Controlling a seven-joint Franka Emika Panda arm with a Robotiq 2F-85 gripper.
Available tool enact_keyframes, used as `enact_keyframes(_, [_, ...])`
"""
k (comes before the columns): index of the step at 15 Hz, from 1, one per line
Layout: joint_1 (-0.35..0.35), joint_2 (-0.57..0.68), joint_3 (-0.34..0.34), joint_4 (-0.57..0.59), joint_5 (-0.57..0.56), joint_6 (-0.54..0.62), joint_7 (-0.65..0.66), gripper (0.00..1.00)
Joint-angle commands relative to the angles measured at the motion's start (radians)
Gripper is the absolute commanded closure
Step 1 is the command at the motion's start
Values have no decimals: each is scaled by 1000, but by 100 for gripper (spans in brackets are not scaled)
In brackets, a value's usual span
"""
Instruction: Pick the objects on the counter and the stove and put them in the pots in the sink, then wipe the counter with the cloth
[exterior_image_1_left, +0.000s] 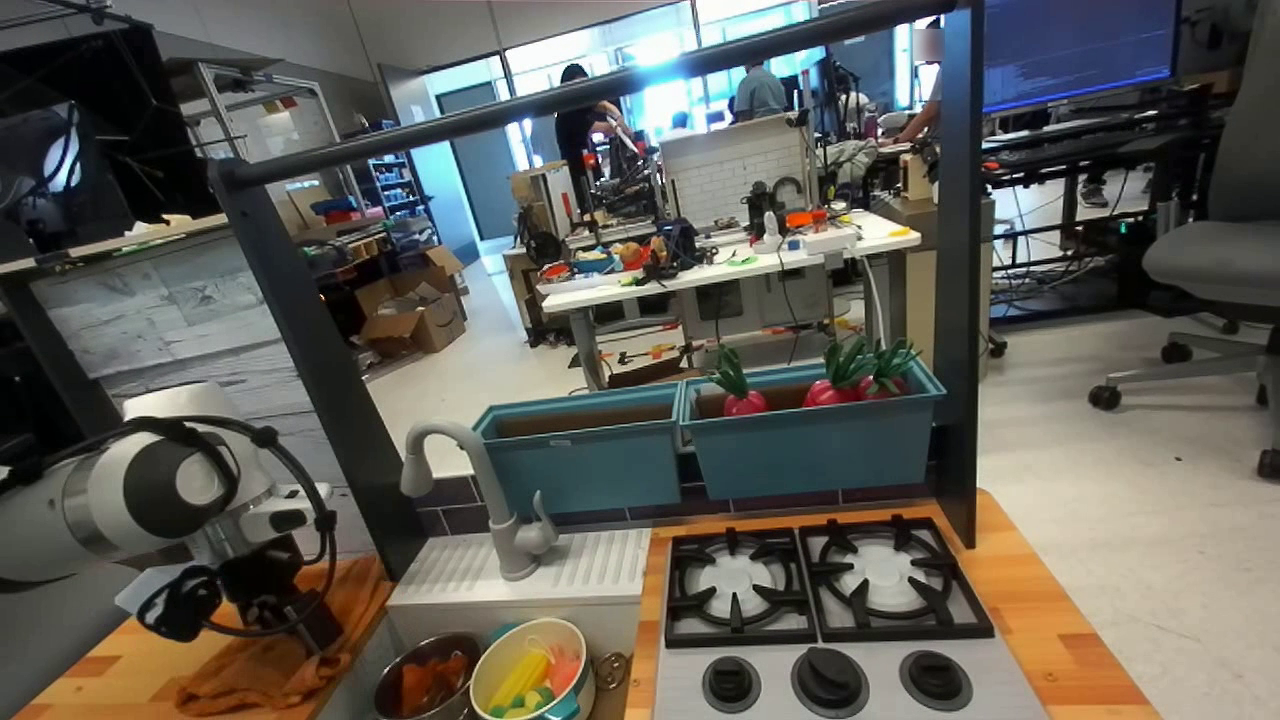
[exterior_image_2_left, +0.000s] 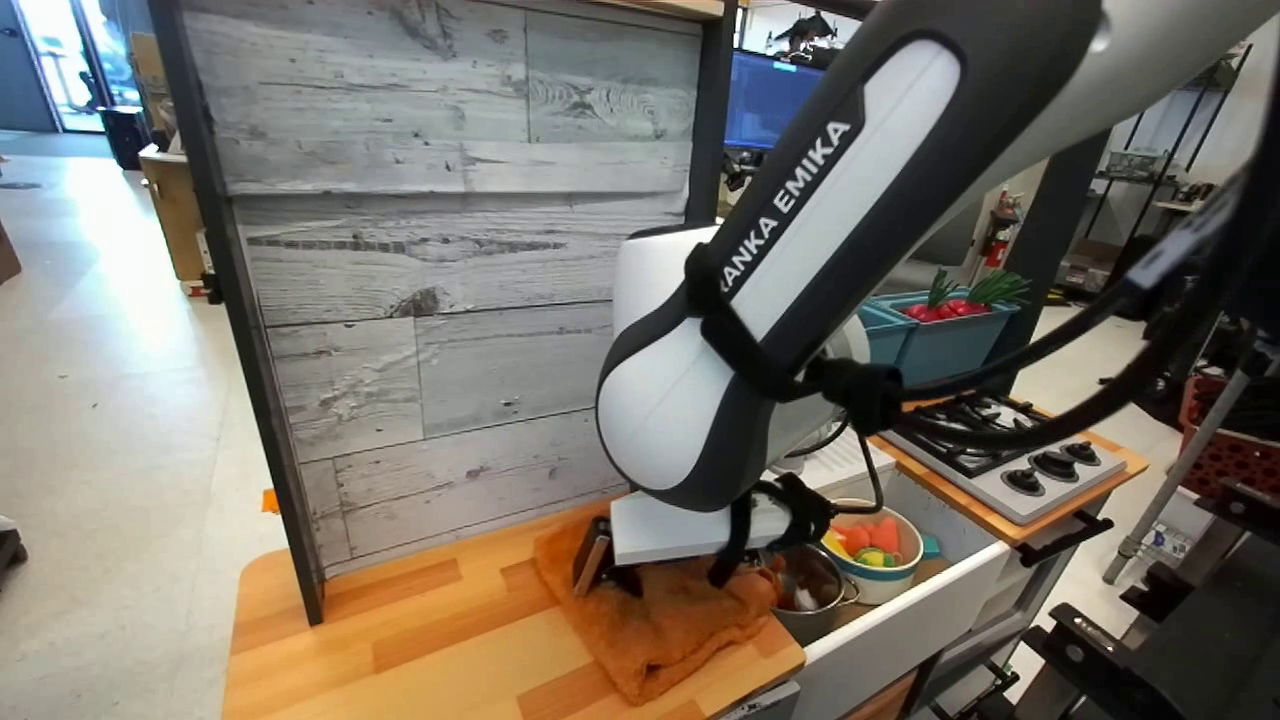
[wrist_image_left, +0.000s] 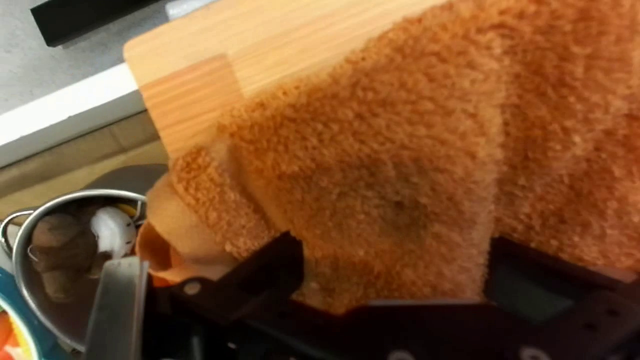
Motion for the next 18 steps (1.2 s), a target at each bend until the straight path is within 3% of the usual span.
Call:
enact_keyframes(1, [26, 17, 10, 8, -12, 60, 17, 0])
enact_keyframes(8, [155, 115, 106, 292, -8, 16, 29, 0])
enact_keyframes(11, [154, 140, 125, 344, 9, -23, 11, 0])
enact_keyframes(13, [114, 134, 131, 328, 27, -38, 6, 0])
enact_keyframes(18, [-6, 41, 92, 115, 93, 10, 43, 0])
